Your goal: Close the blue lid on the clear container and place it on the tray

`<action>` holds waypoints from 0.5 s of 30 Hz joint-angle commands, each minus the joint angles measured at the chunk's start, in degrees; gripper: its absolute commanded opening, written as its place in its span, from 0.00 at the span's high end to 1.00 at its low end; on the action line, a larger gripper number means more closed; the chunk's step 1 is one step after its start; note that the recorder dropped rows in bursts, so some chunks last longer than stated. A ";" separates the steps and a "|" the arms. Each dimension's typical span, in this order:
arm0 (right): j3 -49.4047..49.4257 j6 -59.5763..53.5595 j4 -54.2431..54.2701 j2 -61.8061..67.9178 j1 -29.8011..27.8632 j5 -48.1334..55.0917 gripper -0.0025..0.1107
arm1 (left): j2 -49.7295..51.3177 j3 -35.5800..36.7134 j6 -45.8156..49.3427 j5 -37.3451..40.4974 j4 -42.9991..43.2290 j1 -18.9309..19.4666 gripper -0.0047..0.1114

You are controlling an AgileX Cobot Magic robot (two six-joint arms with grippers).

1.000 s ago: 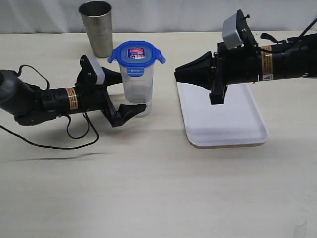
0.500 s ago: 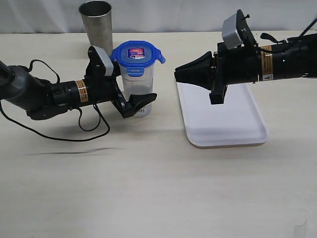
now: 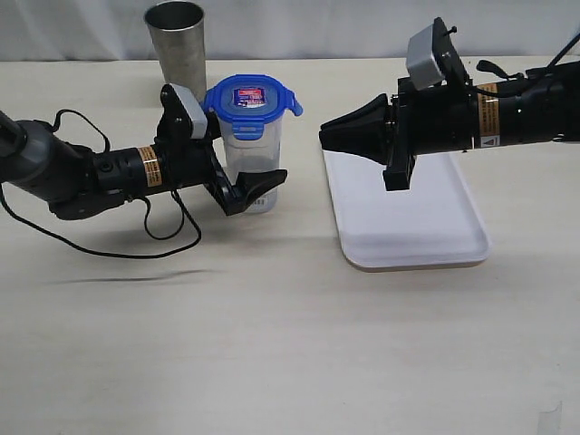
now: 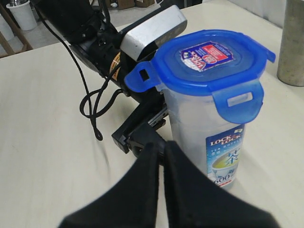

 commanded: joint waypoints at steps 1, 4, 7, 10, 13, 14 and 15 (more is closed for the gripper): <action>-0.41 0.25 -0.13 0.00 0.08 0.32 0.94 | 0.15 -0.20 0.16 -1.17 -0.97 -0.21 0.06; -0.41 0.53 -0.13 0.00 0.08 0.94 0.94 | 0.15 -0.20 0.16 -3.61 -0.68 -0.21 0.06; -0.41 0.53 -0.13 0.00 0.08 0.94 0.94 | 0.15 -0.20 0.16 -5.45 -0.68 -0.21 0.06; -0.41 0.53 -0.13 0.00 0.08 0.94 0.94 | 0.15 -0.20 0.16 -5.45 -0.68 -0.21 0.06; -0.41 0.53 -0.13 0.00 0.08 0.94 0.94 | 0.15 -0.20 0.16 -5.45 -0.68 -0.21 0.06; -0.41 0.53 -0.13 0.00 0.08 0.94 0.94 | 0.15 -0.20 0.16 -5.45 -0.68 -0.21 0.06; -0.41 0.53 -0.13 0.00 0.08 0.94 0.94 | 0.15 -0.20 0.16 -5.45 -0.68 -0.21 0.06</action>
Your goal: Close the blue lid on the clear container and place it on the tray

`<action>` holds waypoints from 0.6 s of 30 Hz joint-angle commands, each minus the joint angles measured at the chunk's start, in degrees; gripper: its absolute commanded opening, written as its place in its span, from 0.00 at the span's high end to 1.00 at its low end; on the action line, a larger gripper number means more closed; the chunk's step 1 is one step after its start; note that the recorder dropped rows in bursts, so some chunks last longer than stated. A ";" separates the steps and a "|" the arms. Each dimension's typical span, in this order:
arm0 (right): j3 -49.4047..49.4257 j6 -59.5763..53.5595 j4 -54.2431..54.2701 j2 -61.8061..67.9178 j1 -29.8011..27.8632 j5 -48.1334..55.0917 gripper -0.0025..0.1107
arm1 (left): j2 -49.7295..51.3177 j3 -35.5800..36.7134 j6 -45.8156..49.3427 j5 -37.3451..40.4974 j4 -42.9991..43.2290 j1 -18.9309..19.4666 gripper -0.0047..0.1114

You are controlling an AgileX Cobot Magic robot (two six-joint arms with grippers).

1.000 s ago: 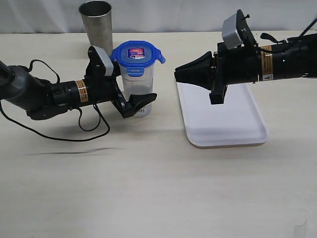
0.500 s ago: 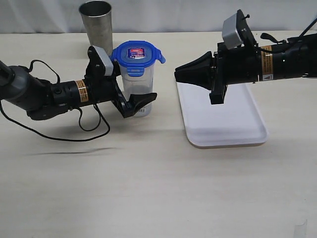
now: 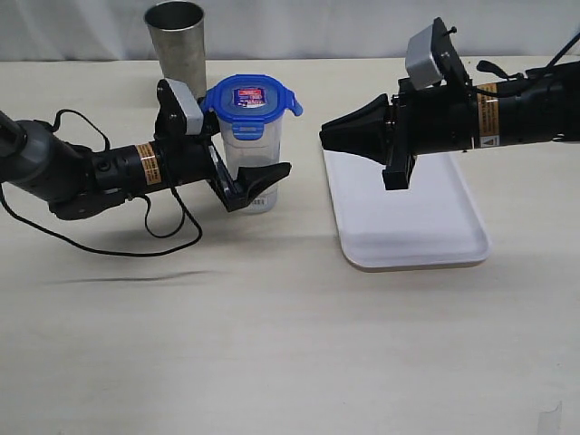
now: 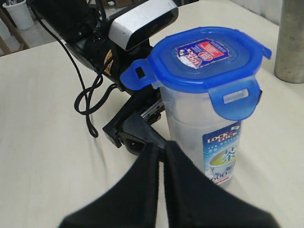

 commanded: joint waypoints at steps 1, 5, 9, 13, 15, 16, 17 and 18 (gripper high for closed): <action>-0.41 0.15 -0.13 0.00 0.08 0.34 0.94 | 0.06 -0.20 0.16 -0.91 -0.68 -0.21 0.06; -0.41 0.15 -0.13 0.00 0.08 0.34 0.94 | 0.06 -0.20 0.16 -0.32 -0.68 -0.36 0.06; -0.41 0.15 -0.13 0.00 0.08 0.34 0.94 | 0.06 -0.20 0.16 0.05 -0.68 -0.89 0.06; -0.41 0.32 -0.13 0.00 0.08 0.35 0.94 | 0.06 -0.20 -0.08 1.53 -0.60 -0.82 0.06; -0.41 0.32 -0.13 0.00 0.08 0.35 0.94 | 0.06 -0.20 -0.08 1.65 -0.60 -0.82 0.06; -0.41 0.32 -0.13 0.00 0.08 0.35 0.94 | 0.06 -0.20 -0.25 1.66 -0.60 -0.82 0.06; -0.41 0.32 -0.13 0.00 0.08 0.35 0.94 | 0.06 -0.20 -0.25 1.66 -0.60 -0.82 0.06; -0.41 0.32 -0.13 0.00 0.08 0.35 0.94 | 0.06 -0.20 -0.25 1.66 -0.60 -0.82 0.06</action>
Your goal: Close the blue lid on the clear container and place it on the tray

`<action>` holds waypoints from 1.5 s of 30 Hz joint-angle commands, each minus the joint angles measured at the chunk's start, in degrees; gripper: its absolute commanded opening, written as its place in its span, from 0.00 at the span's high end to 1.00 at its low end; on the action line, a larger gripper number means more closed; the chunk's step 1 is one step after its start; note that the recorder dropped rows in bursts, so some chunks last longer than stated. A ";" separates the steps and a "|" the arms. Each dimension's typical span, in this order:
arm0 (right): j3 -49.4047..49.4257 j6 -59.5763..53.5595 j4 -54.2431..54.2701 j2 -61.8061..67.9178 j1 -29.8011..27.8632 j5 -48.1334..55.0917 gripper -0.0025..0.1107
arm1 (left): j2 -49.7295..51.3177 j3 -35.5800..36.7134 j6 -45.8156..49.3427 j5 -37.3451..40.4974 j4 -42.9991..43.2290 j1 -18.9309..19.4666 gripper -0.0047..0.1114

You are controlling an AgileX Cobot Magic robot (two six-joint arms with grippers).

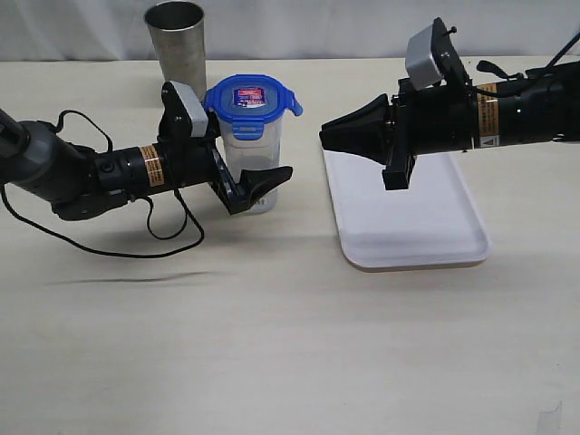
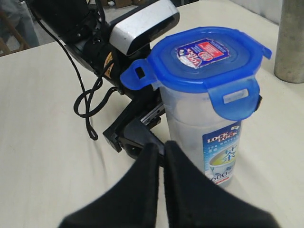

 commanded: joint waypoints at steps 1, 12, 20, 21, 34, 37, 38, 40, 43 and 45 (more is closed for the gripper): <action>-0.41 0.23 -0.13 0.00 0.08 0.25 0.94 | 0.06 -0.20 -0.22 0.27 -0.45 -0.22 0.06; -0.41 0.23 -0.13 0.00 0.08 0.25 0.94 | 0.06 -0.20 -3.02 -0.06 -0.43 -0.22 0.52; -0.41 0.23 -0.13 0.00 0.08 0.25 0.94 | 0.06 -0.09 -6.76 2.56 -0.30 -0.22 0.96; -0.41 0.23 -0.13 0.00 0.08 0.25 0.94 | 0.06 -0.09 -6.76 3.20 -0.30 -0.22 0.96; -0.41 3.97 6.02 -1.39 0.08 6.37 0.94 | -1.33 0.28 -3.58 7.99 2.47 -0.22 0.96; -0.41 10.37 5.48 -4.52 0.08 15.79 0.94 | -1.33 0.28 -3.86 8.20 2.47 -0.22 0.96; -0.41 13.63 3.86 -5.78 0.08 19.58 0.94 | -1.33 0.28 -3.86 8.20 2.47 -0.22 0.96; -0.41 20.52 -0.36 -8.03 0.08 26.38 0.93 | -1.33 0.28 -3.86 8.20 2.47 -0.22 0.96; -0.41 32.01 -5.44 -11.30 0.08 36.73 0.81 | -1.33 0.28 -3.86 8.20 2.47 -0.22 0.96; -0.41 36.33 -7.22 -13.34 0.08 43.01 0.70 | -1.33 0.28 -3.86 8.20 2.47 -0.22 0.96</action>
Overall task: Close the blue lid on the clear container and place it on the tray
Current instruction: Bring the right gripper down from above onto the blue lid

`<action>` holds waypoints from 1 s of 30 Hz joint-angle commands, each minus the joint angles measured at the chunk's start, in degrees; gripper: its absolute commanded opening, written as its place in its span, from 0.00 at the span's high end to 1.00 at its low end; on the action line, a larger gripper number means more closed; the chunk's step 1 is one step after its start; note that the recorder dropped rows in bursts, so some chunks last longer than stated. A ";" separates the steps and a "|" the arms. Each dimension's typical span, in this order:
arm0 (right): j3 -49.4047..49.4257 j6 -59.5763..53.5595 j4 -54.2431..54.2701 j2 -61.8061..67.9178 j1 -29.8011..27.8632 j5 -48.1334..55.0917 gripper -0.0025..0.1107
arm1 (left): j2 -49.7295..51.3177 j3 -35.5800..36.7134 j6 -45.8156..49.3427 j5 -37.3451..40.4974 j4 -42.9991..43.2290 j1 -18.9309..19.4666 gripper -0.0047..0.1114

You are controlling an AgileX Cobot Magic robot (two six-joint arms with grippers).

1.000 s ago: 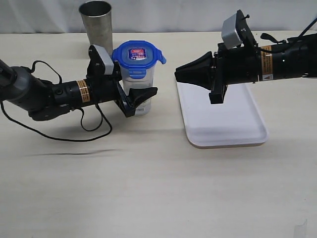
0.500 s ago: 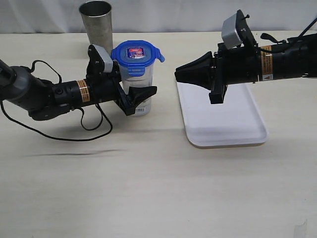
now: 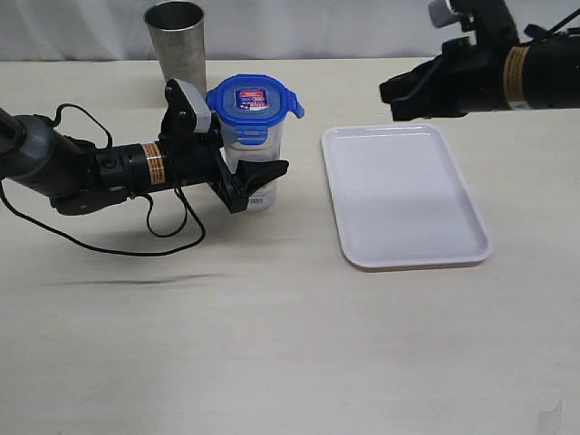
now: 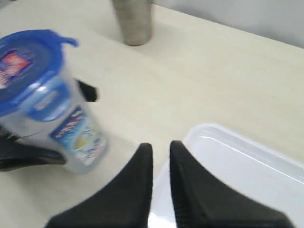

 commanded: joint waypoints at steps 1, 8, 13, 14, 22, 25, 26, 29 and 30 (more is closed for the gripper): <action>-0.17 12.00 -4.07 -4.44 0.08 13.37 0.66 | -0.03 0.28 0.57 3.79 0.91 -0.13 0.96; -2.73 28.65 -5.39 -7.86 0.08 7.58 0.53 | -0.03 0.28 -0.28 3.80 0.91 -0.13 0.96; -10.90 23.89 -5.39 -8.74 0.08 7.21 0.55 | -0.03 0.28 -0.41 3.80 1.12 -0.13 0.96; -10.90 21.32 -5.39 -9.02 0.30 10.43 0.56 | -0.03 0.28 -0.41 3.80 1.12 -0.13 0.96; -16.72 -27.34 36.63 -7.96 9.21 63.83 0.57 | -0.03 0.28 -0.41 3.91 1.01 -0.13 0.96; -27.12 -67.88 87.32 -6.30 7.73 70.49 0.57 | -0.03 0.28 -0.41 3.91 0.90 -0.13 0.96; -28.58 -75.11 96.17 -6.20 7.73 71.87 0.57 | -0.03 0.28 -0.41 3.91 0.90 -0.13 0.96; -30.11 -89.56 116.98 -6.20 8.03 73.66 0.57 | -0.03 0.28 -0.41 3.91 0.90 -0.13 0.96; -30.11 -93.95 123.59 -6.05 8.03 74.42 0.57 | -0.03 0.28 -0.41 3.91 0.90 -0.13 0.96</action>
